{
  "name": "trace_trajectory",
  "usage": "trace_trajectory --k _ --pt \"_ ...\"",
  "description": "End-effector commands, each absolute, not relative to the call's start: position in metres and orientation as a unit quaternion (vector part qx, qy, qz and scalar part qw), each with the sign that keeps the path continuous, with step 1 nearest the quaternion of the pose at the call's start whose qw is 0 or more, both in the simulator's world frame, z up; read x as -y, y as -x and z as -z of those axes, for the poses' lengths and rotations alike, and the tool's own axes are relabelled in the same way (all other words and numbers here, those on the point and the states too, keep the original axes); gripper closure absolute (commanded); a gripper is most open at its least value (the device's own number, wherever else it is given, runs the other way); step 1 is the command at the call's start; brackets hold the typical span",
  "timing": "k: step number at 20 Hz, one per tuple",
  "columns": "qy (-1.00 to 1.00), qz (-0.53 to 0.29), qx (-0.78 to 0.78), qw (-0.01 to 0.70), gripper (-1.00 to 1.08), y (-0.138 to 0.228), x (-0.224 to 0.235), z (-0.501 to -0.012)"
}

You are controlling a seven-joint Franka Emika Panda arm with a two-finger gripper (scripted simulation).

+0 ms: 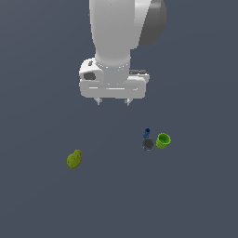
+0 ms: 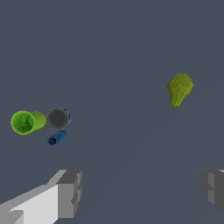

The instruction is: Pick up a designated object from a clutter of objects.

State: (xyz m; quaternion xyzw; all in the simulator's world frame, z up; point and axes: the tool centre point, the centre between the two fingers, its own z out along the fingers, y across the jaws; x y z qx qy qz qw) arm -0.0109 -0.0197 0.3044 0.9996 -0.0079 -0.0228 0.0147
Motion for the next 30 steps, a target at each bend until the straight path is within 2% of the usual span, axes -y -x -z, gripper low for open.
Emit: trace_trajectory --k 1,11,30 --pt "-1.0 0.023 0.008 0.015 -0.92 0.011 0.02 -0.304" --pt "-1.0 0.01 0.005 0.024 -0.92 0.006 0.034 -0.322" --pt "-0.998 0.008 0.059 0.025 -0.92 -0.002 0.016 -0.306"
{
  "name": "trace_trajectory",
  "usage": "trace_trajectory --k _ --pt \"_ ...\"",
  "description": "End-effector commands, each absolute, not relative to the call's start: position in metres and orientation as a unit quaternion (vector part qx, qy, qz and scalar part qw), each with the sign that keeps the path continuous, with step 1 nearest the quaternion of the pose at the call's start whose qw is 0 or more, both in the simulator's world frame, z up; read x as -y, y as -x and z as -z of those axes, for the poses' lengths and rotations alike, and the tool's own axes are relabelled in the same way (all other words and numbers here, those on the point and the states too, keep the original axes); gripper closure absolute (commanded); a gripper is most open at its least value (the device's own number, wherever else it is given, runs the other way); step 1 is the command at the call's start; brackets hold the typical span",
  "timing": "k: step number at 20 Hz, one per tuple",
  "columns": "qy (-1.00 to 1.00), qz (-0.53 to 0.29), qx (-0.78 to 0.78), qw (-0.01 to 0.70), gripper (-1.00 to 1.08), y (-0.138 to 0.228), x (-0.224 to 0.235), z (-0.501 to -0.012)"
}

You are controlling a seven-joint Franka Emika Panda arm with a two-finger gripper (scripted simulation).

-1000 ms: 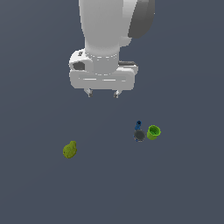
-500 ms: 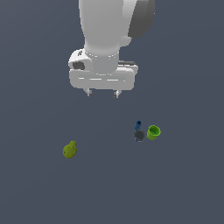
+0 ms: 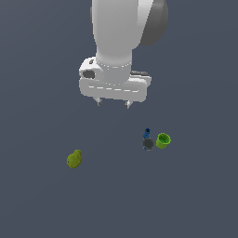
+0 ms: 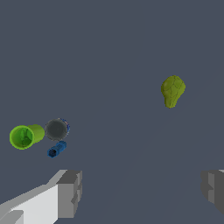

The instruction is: Pick up a designated object from a clutter of objects.

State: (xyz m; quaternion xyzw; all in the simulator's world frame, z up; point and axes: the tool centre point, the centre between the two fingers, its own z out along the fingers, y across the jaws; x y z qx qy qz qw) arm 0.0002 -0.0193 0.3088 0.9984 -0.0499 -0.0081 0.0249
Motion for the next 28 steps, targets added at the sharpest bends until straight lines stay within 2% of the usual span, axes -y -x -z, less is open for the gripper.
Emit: trace_trajectory --k 1,28 --pt "-0.997 0.007 0.067 0.025 -0.92 -0.003 0.014 -0.304" --pt "-0.948 -0.005 0.316 0.022 -0.92 -0.025 -0.075 -0.227"
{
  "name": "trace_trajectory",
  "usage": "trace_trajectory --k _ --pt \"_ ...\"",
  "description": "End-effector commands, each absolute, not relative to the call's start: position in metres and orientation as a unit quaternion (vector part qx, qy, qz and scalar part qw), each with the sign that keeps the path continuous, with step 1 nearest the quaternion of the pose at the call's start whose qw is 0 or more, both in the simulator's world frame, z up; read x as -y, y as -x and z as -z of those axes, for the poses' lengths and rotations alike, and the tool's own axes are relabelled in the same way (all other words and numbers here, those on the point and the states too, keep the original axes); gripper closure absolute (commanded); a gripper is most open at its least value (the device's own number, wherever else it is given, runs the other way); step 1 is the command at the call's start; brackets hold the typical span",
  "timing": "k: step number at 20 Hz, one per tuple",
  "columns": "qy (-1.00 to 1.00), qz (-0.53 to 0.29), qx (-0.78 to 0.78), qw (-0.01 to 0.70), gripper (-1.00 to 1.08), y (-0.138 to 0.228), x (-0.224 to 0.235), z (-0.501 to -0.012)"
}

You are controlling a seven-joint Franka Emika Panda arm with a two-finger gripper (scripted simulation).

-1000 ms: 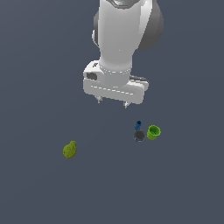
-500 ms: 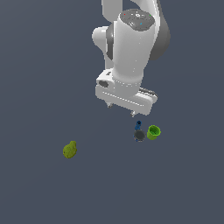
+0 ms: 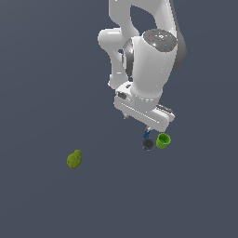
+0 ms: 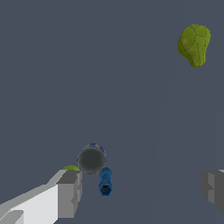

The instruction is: Pick up a designated object from a clutter of objects.

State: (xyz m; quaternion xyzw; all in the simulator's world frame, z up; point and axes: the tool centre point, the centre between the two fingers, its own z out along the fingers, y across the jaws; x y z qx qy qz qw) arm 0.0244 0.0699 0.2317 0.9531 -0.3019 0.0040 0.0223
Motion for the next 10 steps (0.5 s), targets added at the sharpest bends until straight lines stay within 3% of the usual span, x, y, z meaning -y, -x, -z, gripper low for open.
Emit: trace_trajectory --k 1,10 --pt "-0.945 -0.005 0.326 0.021 -0.92 -0.025 -0.079 -0.224" --pt "-0.913 -0.007 0.407 0.017 -0.92 -0.026 -0.11 -0.197"
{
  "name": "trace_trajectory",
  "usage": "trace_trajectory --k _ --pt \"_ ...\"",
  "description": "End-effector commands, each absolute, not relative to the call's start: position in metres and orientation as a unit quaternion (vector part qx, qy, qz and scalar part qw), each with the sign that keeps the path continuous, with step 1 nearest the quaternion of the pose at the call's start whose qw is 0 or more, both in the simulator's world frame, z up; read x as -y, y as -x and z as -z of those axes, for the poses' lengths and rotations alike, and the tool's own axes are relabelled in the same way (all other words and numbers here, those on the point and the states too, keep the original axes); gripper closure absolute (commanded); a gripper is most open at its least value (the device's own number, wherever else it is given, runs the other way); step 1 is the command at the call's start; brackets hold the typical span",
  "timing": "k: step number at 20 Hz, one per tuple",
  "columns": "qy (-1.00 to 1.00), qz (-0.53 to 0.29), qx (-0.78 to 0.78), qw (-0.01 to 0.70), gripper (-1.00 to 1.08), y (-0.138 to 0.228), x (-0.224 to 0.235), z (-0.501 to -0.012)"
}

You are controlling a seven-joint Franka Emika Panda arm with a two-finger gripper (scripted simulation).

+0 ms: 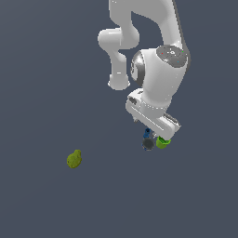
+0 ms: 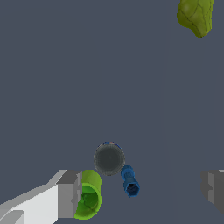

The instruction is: Pick up a designated object from a clutter of objects.

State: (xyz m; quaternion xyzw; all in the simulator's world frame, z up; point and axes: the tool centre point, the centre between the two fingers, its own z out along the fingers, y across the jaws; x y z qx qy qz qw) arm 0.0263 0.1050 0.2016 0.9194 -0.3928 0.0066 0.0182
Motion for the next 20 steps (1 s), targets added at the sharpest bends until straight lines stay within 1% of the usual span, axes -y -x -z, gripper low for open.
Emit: trace_trajectory --k 1,20 --pt "-0.909 -0.007 0.416 0.017 -0.92 -0.026 -0.114 -0.194" --pt "-0.817 -0.006 0.576 0.007 -0.92 -0.017 -0.181 -0.136"
